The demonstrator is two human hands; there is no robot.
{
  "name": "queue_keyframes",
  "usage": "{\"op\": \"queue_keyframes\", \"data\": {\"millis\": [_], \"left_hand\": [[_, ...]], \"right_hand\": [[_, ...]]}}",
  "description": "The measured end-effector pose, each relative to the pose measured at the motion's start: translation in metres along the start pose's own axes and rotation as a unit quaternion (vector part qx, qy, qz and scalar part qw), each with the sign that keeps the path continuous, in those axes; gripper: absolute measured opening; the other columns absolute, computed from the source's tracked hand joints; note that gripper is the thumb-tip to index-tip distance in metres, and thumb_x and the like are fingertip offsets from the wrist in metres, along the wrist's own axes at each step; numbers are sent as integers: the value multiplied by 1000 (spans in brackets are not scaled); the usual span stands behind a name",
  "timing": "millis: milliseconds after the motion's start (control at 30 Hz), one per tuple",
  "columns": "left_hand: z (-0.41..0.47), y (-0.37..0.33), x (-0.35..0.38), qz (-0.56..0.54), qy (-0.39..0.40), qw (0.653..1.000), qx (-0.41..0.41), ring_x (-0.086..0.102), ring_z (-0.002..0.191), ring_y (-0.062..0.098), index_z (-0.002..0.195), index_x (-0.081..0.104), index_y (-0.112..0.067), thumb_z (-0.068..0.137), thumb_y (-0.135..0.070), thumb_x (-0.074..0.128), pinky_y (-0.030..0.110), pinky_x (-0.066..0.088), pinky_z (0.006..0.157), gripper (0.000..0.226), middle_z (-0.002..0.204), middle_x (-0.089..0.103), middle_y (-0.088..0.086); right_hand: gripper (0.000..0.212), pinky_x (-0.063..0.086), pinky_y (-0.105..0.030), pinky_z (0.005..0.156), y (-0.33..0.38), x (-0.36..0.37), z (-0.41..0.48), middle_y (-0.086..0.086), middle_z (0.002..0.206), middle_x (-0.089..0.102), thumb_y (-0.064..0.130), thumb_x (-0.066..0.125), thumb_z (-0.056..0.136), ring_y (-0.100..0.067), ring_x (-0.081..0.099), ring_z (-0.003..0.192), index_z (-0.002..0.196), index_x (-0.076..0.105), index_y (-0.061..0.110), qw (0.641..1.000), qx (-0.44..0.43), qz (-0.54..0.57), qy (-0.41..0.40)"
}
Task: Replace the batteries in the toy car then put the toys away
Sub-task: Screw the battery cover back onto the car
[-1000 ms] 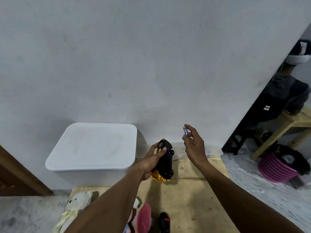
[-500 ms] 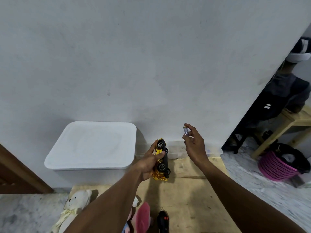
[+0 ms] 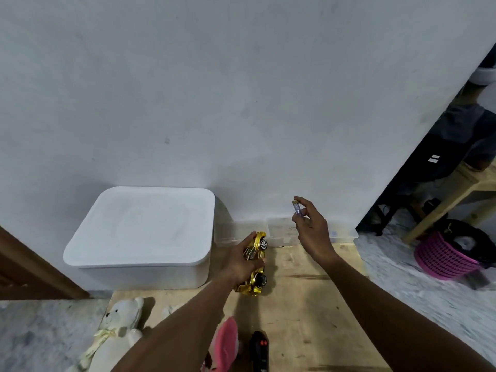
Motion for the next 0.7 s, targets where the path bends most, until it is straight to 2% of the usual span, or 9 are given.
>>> {"op": "queue_keyframes", "data": {"millis": [100,200,300,467,600,700], "left_hand": [[5,21,4,14,-30,999,-31,58,121,22,149,39,-36,81,-12,79,38,48,105,82,138,59,2],[10,45,11,35,-33,995,-86,54,126,27,152,33,-36,86,-7,71,41,46,107,81,144,54,4],[17,64,16,91,-31,987,-128,47,133,32,154,29,-36,88,-5,64,43,41,111,81,153,42,7],[16,78,18,184,-58,966,-171,37,138,34,151,29,-45,93,-28,59,41,38,111,68,158,26,8],[15,75,16,306,-83,932,-174,43,131,33,148,32,-46,90,-42,63,40,43,99,66,150,35,6],[15,78,20,347,-75,920,-166,41,132,32,147,35,-44,86,-46,65,39,44,98,68,150,36,5]], "right_hand": [[37,39,-21,48,-11,2,3,27,78,61,8,52,98,-9,49,60,124,60,34,1000,-4,-14,3],[36,40,-18,47,-25,5,7,19,82,63,9,53,100,-6,51,58,126,60,31,1000,-4,-27,11],[33,42,-24,49,-39,9,12,7,84,62,8,54,100,-10,52,59,130,59,23,999,-9,-44,27],[41,57,-41,54,-62,20,11,-14,92,64,2,60,96,-35,66,67,135,56,15,995,-5,-65,77],[41,59,-39,54,-79,26,14,-13,94,64,3,61,96,-38,69,70,134,56,17,993,12,-72,93],[41,59,-36,53,-85,29,16,-9,91,64,4,61,96,-34,69,67,134,56,18,992,11,-79,97]]}}
Point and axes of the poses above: each hand's wrist, its own z-axis towards the middle knuckle, its own x-axis out of the palm, y = z × x, the point moved 10 cm from there along z, towards the middle knuckle
